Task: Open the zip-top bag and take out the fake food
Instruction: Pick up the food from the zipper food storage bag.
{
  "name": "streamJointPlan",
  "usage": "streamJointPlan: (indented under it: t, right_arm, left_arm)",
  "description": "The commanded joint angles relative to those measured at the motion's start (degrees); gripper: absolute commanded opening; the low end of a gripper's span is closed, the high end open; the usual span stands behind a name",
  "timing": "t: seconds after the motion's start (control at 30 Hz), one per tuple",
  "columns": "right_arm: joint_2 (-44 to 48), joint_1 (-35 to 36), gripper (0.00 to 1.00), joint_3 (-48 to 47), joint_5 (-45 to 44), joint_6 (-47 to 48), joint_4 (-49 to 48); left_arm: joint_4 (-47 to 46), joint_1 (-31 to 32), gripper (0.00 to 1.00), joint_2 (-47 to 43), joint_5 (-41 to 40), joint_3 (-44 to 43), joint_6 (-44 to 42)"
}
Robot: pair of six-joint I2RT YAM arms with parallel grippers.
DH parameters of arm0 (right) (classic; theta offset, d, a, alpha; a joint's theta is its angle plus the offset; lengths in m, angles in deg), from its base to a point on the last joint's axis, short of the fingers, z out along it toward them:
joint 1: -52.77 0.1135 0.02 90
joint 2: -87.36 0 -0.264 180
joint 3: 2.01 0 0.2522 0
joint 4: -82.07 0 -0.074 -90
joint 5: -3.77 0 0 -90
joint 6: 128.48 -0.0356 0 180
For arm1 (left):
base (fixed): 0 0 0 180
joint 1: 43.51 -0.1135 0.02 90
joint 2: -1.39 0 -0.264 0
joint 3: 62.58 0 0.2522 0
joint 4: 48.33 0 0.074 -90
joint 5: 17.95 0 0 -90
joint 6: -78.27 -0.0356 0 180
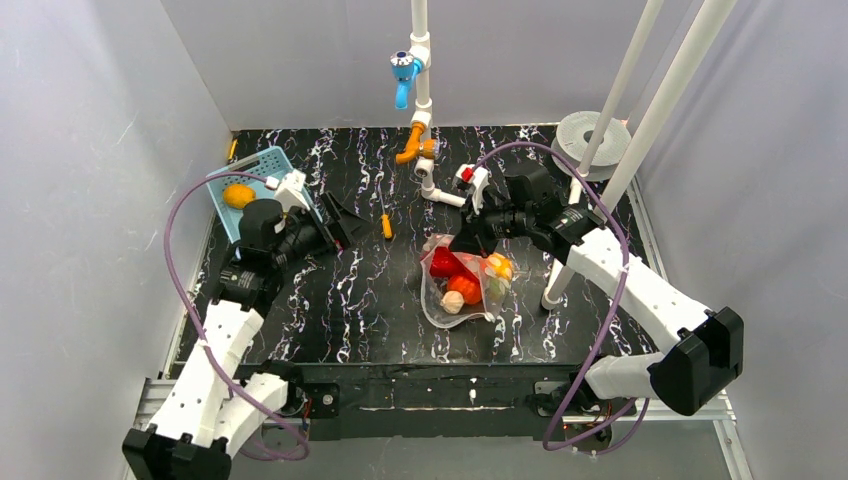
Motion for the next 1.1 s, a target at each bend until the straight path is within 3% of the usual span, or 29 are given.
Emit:
streamJointPlan:
  t: [0.0, 0.47, 0.77, 1.07]
  right_arm:
    - [3.5, -0.9, 0.01, 2.0, 2.5, 0.4, -4.2]
    - [2.2, -1.2, 0.01, 2.1, 2.9, -0.6, -4.9]
    - [2.2, -1.2, 0.01, 2.5, 3.2, -0.7, -5.1]
    - [1.9, -1.2, 0.01, 2.9, 3.7, -0.5, -5.1]
  left_arm:
    - [3.6, 9.1, 0.98, -4.3, -5.7, 0.4, 3.2]
    - [1.7, 30.4, 0.98, -6.7, -19.4, 1.3, 10.2]
    - [0.9, 45.8, 0.98, 0.2, -31.1, -0.6, 8.6]
    - [-0.6, 52.6, 0.98, 5.6, -38.3, -1.1, 6.3]
